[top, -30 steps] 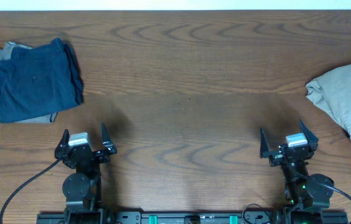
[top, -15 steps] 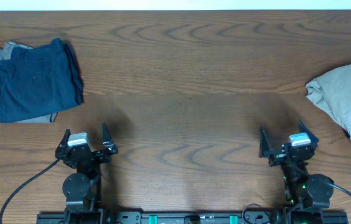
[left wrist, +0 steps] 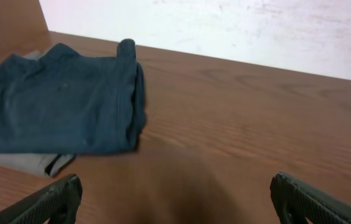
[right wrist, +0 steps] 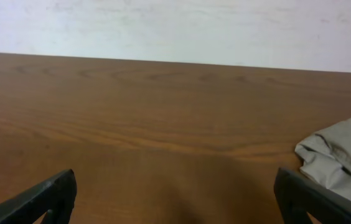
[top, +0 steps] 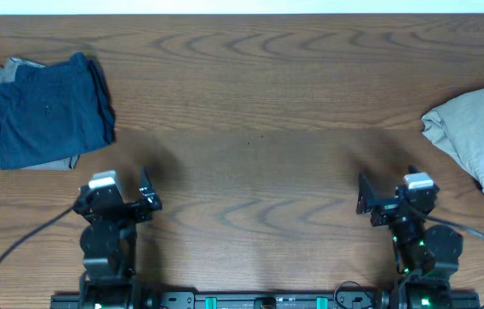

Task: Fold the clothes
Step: 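Reach the left gripper to the blue denim shorts on the grey pile, then grasp the blue shorts with the left gripper and drag them to center, then regrasp the shorts' top edge with the left gripper and lift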

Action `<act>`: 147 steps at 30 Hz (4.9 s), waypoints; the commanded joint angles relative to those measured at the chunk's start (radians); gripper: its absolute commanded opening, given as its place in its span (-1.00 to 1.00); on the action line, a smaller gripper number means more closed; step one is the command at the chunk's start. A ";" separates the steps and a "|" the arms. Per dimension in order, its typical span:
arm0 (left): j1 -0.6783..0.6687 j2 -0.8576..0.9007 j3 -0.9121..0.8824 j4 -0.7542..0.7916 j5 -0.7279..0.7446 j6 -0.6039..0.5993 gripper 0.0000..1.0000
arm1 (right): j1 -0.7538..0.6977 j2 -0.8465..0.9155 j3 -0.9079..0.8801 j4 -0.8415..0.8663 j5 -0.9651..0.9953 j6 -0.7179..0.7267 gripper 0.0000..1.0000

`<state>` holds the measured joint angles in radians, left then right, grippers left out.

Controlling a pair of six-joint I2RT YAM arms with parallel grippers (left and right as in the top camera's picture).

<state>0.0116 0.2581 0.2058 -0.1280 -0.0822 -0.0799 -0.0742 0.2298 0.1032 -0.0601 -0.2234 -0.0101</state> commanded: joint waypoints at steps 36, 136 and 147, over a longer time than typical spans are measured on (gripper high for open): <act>0.205 1.094 1.044 -0.447 0.028 -0.087 0.96 | 0.008 0.839 0.766 -0.638 0.018 -0.036 0.93; -0.066 1.667 1.153 -0.169 0.346 -0.132 -0.12 | 0.008 0.842 0.766 -0.693 0.253 0.130 0.72; -0.102 1.698 1.153 -0.191 0.397 -0.132 -0.88 | 0.008 0.842 0.766 -0.693 0.253 0.129 0.72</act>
<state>-0.0799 1.9488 1.3506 -0.3077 0.2855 -0.2123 -0.0742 1.0698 0.8501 -0.7498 0.0196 0.1066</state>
